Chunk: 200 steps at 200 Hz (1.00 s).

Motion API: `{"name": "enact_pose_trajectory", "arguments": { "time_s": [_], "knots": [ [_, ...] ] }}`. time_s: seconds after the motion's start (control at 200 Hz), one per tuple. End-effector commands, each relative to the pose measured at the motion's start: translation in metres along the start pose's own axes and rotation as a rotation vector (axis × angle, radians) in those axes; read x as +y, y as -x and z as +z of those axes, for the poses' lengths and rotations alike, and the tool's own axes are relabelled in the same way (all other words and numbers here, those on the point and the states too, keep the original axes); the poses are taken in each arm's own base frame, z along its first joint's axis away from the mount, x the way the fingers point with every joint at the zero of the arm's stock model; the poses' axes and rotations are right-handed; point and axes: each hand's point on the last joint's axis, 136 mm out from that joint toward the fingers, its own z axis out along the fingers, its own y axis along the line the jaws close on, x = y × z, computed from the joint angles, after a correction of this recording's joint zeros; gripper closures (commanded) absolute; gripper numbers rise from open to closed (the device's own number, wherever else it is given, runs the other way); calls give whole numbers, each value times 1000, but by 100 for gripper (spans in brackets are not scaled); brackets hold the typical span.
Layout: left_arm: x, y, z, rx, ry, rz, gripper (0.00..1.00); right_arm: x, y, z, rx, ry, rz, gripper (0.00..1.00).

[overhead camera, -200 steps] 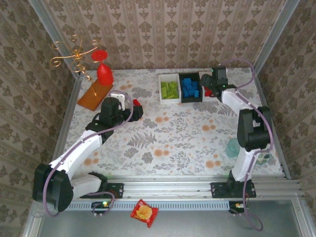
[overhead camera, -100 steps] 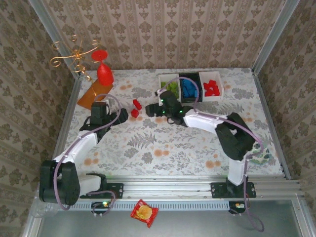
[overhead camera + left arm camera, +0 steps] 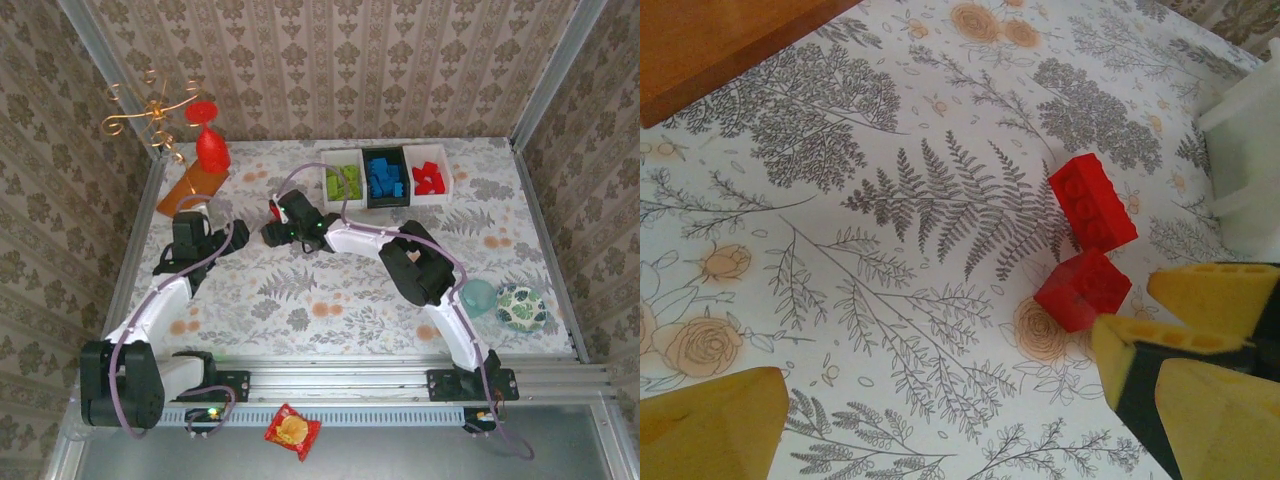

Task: Sort the legos into containers by color
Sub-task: Pick up the lego from the middle-left of the table.

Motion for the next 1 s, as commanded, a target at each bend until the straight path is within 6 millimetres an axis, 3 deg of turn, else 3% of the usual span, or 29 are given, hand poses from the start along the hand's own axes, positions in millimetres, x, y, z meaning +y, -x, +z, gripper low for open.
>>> {"name": "enact_pose_trajectory", "arguments": {
  "time_s": [0.0,0.41,0.64,0.79,0.915,0.995],
  "knots": [
    [0,6,-5,-30,-12,-24,4,-3,-15,13,66,-16,-23,29],
    [-2,5,-5,-25,-24,-24,4,6,-19,36,116,18,-63,45],
    [-2,5,-5,-26,-29,-24,4,14,-14,31,119,53,-74,56],
    [-6,6,-6,-27,-46,-24,4,24,0,4,85,93,-65,61],
    [-12,6,-6,-27,-79,-27,4,26,21,-43,0,111,-43,64],
    [-21,7,-6,-28,-128,-29,4,10,26,-73,-50,102,5,65]
  ]
}}
